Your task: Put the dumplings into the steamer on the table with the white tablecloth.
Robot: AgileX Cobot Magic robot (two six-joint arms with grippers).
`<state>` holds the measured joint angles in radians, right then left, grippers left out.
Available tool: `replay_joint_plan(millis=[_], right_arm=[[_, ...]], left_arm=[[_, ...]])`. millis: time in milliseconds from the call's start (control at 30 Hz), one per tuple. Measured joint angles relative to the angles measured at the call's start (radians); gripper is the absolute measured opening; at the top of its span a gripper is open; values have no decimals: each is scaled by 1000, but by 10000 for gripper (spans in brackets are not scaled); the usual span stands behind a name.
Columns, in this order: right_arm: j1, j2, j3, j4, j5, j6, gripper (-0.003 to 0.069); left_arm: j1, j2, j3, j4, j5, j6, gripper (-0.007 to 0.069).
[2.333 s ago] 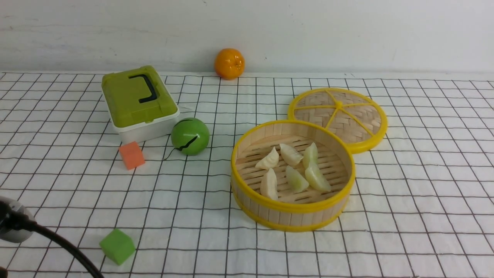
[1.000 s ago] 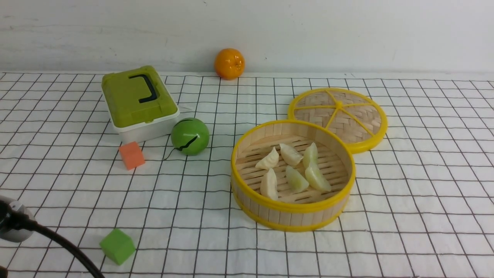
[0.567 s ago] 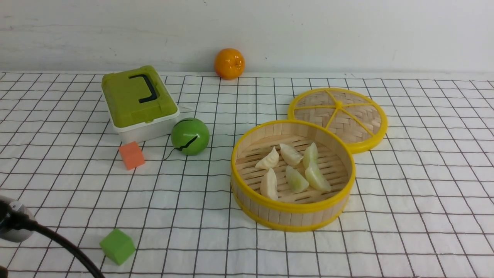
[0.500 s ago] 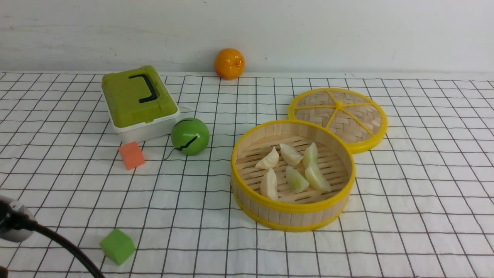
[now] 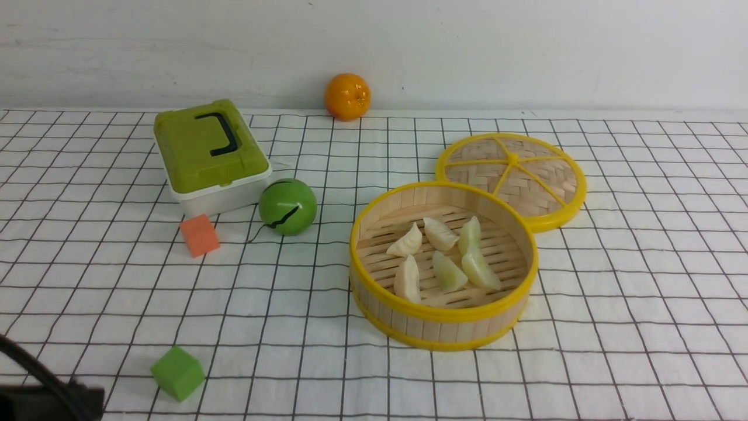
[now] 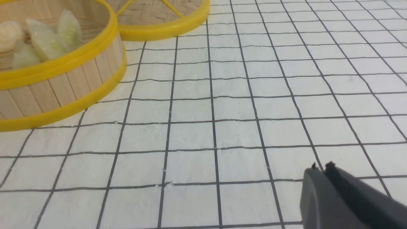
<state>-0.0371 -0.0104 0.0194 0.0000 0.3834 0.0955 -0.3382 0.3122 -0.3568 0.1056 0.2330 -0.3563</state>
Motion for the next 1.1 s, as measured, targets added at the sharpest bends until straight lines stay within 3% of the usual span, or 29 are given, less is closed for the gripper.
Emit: replay_joint_plan(millis=[133,267,400,667,867,1100], right_arm=[[0,0,0,0,0,0,33],[0,0,0,0,0,0,41],[0,0,0,0,0,0,45],[0,0,0,-6,0,0,58],[0,0,0,-6,0,0,63],[0,0,0,-7,0,0,77]], left_arm=[[164,-159,218,-18,-299,0,-13],[263,-268,339,-50,-346,0,-13],[312,-319,381,-60,-287,0,-13],[318,-321,386,-60,-52,0,-13],[318,-321,386,-63,107,98,-13],[318,-321,386,-66,123,101,-13]])
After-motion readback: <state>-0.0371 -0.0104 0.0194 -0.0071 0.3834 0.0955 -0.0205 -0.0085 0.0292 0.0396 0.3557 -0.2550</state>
